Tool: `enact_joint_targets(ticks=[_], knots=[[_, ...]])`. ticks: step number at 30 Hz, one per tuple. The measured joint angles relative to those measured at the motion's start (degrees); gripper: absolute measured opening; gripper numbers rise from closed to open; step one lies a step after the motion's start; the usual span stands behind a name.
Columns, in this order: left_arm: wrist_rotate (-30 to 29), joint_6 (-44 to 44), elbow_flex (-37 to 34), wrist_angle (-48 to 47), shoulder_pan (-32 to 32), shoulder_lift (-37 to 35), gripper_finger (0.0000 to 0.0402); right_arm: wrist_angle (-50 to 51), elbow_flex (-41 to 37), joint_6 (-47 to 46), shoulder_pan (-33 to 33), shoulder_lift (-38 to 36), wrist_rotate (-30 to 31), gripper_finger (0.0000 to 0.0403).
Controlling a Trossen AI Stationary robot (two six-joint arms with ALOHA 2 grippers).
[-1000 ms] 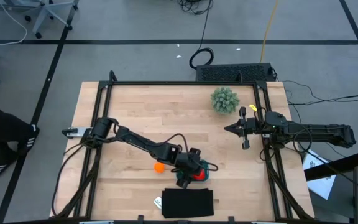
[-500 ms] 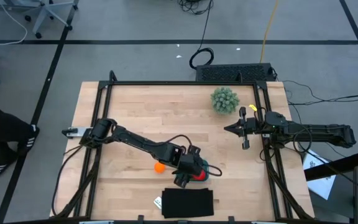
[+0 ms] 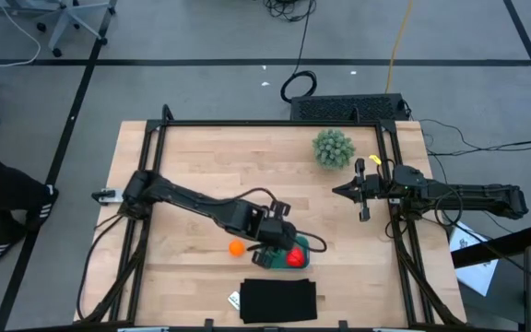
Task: Pick and placing Produce into tupperware
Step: Put the orange toy into the green bin
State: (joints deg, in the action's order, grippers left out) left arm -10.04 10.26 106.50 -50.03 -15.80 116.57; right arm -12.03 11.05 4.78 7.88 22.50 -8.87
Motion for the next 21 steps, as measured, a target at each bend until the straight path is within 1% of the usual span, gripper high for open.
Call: enact_joint_targets(ticks=[3, 4, 8, 11, 16, 21], knots=[[1.13, -0.27, 0.11, -0.72, 0.59, -2.21, 0.0022, -0.01, 0.0, -0.01, 0.01, 0.01, 0.0, 0.0], [1.22, -0.22, 0.13, -1.2, 0.72, -3.06, 0.0011, -0.03, 0.0, -0.01, 0.0, 0.0, -0.02, 0.0], [-0.01, 0.18, 0.11, -2.87, 0.78, -5.76, 0.0013, -0.05, 0.0, -0.01, 0.0, 0.04, 0.0, 0.0], [-4.04, 0.14, 0.11, -4.54, 0.59, -7.92, 0.0007, -0.01, 0.0, -0.01, 0.0, 0.02, -0.01, 0.0], [-12.51, -0.24, 0.09, -5.28, 0.57, -12.47, 0.0002, -0.11, 0.0, -0.01, 0.0, 0.02, -0.02, 0.0], [-15.47, 0.75, 0.0, -4.13, 0.8, -16.35, 0.0001, -0.12, 0.0, -0.02, 0.01, 0.02, -0.02, 0.0]])
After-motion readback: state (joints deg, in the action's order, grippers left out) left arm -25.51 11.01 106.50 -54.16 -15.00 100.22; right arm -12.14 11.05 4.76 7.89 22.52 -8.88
